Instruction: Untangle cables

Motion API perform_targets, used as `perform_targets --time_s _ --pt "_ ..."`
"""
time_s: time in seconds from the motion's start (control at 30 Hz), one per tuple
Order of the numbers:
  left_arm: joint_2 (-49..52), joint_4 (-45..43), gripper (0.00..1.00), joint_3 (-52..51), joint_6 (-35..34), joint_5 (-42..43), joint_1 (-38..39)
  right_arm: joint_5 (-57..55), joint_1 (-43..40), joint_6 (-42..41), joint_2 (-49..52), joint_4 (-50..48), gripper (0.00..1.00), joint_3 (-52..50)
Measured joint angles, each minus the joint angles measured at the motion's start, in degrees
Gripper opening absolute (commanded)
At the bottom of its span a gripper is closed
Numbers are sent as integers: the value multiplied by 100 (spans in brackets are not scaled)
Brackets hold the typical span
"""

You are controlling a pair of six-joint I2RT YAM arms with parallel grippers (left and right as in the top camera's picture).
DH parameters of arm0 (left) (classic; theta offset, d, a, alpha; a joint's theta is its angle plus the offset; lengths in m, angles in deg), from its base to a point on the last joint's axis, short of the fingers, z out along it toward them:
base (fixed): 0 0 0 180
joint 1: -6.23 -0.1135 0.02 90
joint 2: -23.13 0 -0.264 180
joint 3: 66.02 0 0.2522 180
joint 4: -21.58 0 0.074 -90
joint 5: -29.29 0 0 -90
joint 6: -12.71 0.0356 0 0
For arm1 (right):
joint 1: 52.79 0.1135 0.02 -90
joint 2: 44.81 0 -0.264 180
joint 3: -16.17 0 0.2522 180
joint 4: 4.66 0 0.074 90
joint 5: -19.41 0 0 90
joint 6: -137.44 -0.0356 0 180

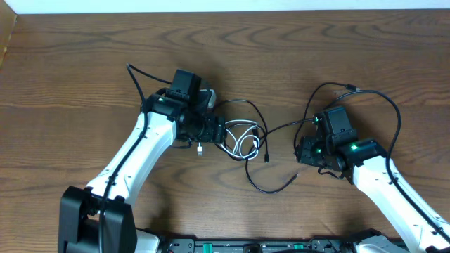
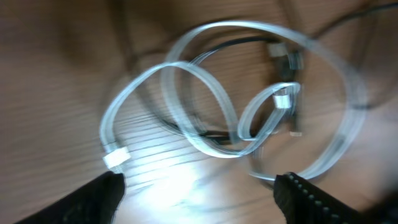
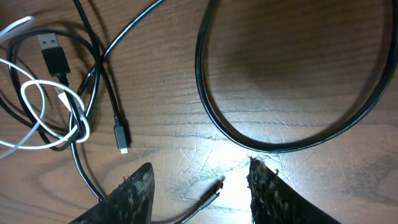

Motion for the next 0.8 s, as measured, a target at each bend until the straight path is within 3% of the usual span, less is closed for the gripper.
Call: perform_targets --time_s 0.17,0.27,0.4,0.8 --pt "-485 -404 79 0 538 1412 2 0 0 13 0 2 46 0" --pt "-831 -833 78 2 741 1714 33 -2 0 13 0 2 46 0" --pt "-1073 -1224 57 4 885 1923 199 0 0 15 2 -2 46 0" --pt "278 -1163 53 4 938 1779 1364 0 0 15 2 0 46 0"
